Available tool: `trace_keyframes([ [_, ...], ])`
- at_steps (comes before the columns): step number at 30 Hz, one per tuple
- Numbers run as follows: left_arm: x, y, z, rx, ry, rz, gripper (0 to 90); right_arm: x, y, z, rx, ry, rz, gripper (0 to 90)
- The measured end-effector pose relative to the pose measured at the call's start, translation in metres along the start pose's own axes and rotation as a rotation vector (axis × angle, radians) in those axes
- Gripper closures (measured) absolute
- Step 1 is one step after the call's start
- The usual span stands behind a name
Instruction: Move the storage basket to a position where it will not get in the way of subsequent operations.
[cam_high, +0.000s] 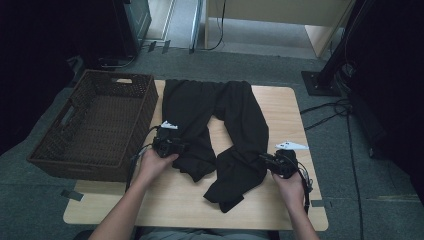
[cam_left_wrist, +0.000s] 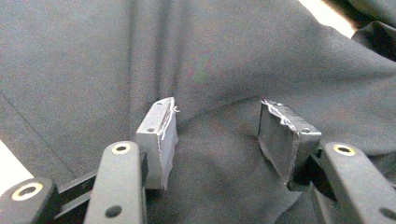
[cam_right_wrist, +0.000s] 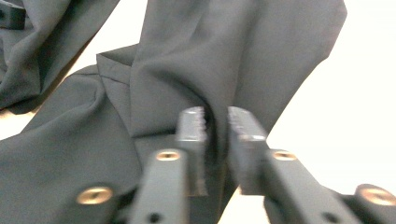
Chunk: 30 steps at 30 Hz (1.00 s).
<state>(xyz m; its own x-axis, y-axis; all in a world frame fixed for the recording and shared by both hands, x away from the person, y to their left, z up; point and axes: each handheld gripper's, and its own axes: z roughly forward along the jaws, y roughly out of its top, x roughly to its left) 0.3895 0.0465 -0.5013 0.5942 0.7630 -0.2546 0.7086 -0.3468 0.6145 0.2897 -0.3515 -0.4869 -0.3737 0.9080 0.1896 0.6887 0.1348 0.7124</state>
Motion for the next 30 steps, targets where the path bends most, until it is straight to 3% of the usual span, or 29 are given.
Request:
trace_keyframes([
  [2,0.000,0.000,0.000,0.002,0.002,0.001,46.4,0.003,0.001,-0.001,-0.013,0.001,-0.007,69.0],
  [3,-0.001,0.000,0.000,0.004,0.004,0.004,46.4,0.012,0.004,-0.003,-0.052,0.005,-0.039,68.9],
  [4,-0.001,0.000,0.000,0.005,0.005,0.007,46.4,0.012,0.004,-0.003,-0.052,0.005,-0.039,68.9],
  [6,-0.002,0.001,-0.001,0.013,0.006,0.008,46.4,0.027,0.008,0.000,-0.075,0.029,-0.068,70.1],
  [10,-0.005,0.003,-0.007,0.000,0.007,0.011,46.3,0.037,0.008,0.010,-0.044,0.052,-0.090,68.8],
  [12,-0.008,0.004,-0.011,-0.022,-0.015,0.010,46.7,0.050,0.006,0.018,-0.012,0.090,-0.114,67.6],
  [14,-0.015,0.005,-0.014,-0.041,-0.077,0.016,46.9,0.058,0.002,0.026,0.023,0.099,-0.141,66.9],
  [16,-0.021,0.005,-0.013,-0.035,-0.085,0.038,46.8,0.061,-0.001,0.035,0.050,0.106,-0.153,64.7],
  [20,-0.029,0.004,-0.010,-0.024,-0.119,0.042,46.2,0.064,-0.003,0.049,0.080,0.087,-0.175,63.1],
  [21,-0.031,0.004,-0.009,-0.016,-0.118,0.047,45.4,0.064,-0.002,0.053,0.058,0.080,-0.190,63.2],
  [22,-0.033,0.002,-0.003,0.000,-0.100,0.066,45.3,0.065,-0.001,0.054,0.058,0.069,-0.191,63.2],
  [25,-0.028,0.001,0.007,0.015,-0.079,0.060,46.0,0.063,0.002,0.059,0.035,0.043,-0.222,62.4],
  [29,-0.020,0.003,0.012,-0.013,-0.069,0.049,49.2,0.054,0.004,0.063,0.008,0.035,-0.219,59.5],
  [30,-0.017,0.005,0.013,-0.020,-0.047,0.047,49.2,0.051,0.005,0.065,0.002,0.036,-0.210,58.9],
])
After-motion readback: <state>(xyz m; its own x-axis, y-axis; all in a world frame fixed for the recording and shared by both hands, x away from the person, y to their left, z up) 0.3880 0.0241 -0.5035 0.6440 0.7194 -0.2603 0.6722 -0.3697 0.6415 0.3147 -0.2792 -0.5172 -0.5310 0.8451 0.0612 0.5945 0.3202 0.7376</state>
